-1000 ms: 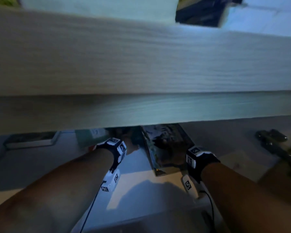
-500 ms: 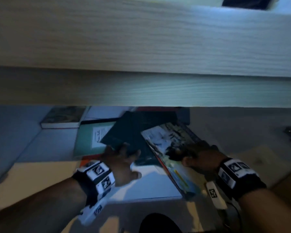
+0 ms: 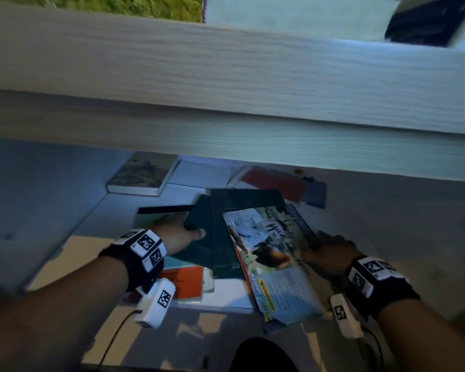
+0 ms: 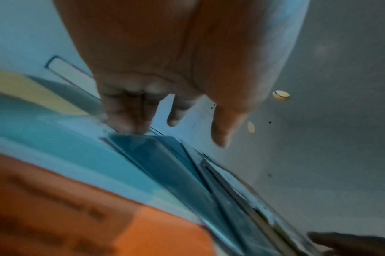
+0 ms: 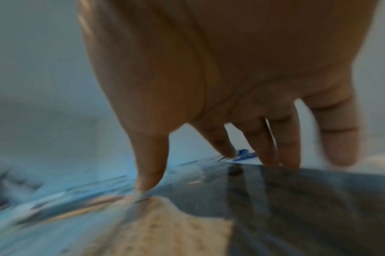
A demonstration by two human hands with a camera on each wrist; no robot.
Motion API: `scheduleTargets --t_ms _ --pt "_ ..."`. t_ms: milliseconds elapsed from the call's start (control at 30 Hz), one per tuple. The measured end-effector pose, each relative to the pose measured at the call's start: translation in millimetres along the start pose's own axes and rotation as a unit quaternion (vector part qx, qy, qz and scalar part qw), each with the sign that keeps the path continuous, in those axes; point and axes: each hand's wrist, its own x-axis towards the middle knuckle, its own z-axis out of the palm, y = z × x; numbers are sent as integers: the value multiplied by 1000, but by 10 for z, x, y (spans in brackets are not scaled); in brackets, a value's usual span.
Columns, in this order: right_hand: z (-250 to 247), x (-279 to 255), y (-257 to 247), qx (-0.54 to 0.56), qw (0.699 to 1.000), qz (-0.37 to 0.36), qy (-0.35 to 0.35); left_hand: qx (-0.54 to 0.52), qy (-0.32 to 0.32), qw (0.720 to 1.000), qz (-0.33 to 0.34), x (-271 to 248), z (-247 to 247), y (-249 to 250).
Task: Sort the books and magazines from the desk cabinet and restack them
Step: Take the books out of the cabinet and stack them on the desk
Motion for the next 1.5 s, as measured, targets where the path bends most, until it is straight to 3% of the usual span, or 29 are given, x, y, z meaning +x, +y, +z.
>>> scheduleTargets --t_ms 100,200,367,500,600,700,767,900,1000,1100,1167,1267,1400,1500 --pt "8 48 -139 30 999 -27 -7 -120 -8 993 15 2 112 141" --pt "45 196 -208 53 998 -24 2 -201 -13 979 -30 14 235 255" --pt "-129 133 -202 98 995 -32 -13 -383 -62 915 -112 8 315 146" --pt "-180 -7 -287 69 997 -17 -24 -410 -81 904 -92 -61 397 102" --pt "-147 -26 -264 103 994 -23 -16 -478 -111 868 -76 -101 398 134" --pt "-144 -113 -318 231 970 -71 -7 -501 -120 853 -81 -122 465 246" --pt "-153 -158 -373 297 949 -104 4 -505 -94 856 -61 -121 546 303" --pt "-142 -158 -407 454 889 -61 -8 -539 -10 841 -54 -139 536 241" --pt "-148 -205 -498 512 856 -70 -17 -523 43 850 -49 -144 375 77" --pt "-223 -209 -544 539 832 -107 -80 -491 86 867 -11 -206 76 -242" --pt "-281 -130 -476 537 834 -100 -80 -472 121 873 -2 -296 -165 -521" --pt "-327 -36 -412 503 861 -69 -33 -479 154 864 -16 -421 -460 -1020" --pt "-192 -56 -702 481 871 -72 -69 -499 206 841 -44 -487 -734 -1542" --pt "-40 -99 -1106 396 906 -108 -104 -508 199 837 -46 -534 -831 -1591"
